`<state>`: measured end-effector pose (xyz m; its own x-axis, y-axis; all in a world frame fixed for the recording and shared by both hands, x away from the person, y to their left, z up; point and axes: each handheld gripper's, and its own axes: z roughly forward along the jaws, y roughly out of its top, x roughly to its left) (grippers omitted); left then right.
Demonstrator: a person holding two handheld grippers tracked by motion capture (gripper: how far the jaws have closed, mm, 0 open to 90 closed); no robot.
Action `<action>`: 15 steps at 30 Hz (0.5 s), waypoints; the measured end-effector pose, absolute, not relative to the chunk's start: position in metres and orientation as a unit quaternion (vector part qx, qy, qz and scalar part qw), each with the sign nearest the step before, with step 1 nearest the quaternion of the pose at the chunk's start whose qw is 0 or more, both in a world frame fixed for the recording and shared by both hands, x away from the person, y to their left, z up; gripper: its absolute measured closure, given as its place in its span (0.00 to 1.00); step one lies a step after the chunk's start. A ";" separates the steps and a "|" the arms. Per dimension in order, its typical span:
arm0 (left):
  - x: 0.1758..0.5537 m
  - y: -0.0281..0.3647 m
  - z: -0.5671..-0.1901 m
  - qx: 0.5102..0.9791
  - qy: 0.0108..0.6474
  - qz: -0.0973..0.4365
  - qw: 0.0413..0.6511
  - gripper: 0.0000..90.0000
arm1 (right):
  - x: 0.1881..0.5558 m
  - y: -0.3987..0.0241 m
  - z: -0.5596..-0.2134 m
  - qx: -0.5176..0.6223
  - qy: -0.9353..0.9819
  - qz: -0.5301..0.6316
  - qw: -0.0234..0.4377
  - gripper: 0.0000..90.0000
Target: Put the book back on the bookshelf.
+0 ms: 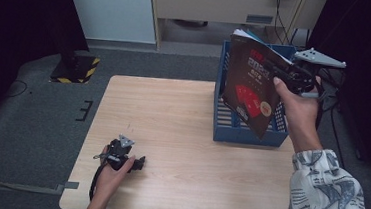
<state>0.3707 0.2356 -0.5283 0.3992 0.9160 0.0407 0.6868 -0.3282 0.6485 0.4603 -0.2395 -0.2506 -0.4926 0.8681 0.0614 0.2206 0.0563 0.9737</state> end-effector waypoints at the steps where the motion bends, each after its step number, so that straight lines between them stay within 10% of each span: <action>1: 0.371 0.236 -0.528 0.789 0.508 0.205 0.279 0.05 | 0.460 -0.242 -0.251 0.411 0.665 0.549 0.296 0.97; 15: 0.371 0.237 -0.532 0.776 0.523 0.199 0.292 0.02 | 0.453 -0.259 -0.251 0.420 0.661 0.542 0.305 0.97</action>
<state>0.3708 0.2372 -0.5322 0.3744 0.9273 0.0044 0.6945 -0.2835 0.6613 0.4531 -0.2594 -0.2515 -0.4606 0.8861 0.0520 0.2245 0.0597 0.9726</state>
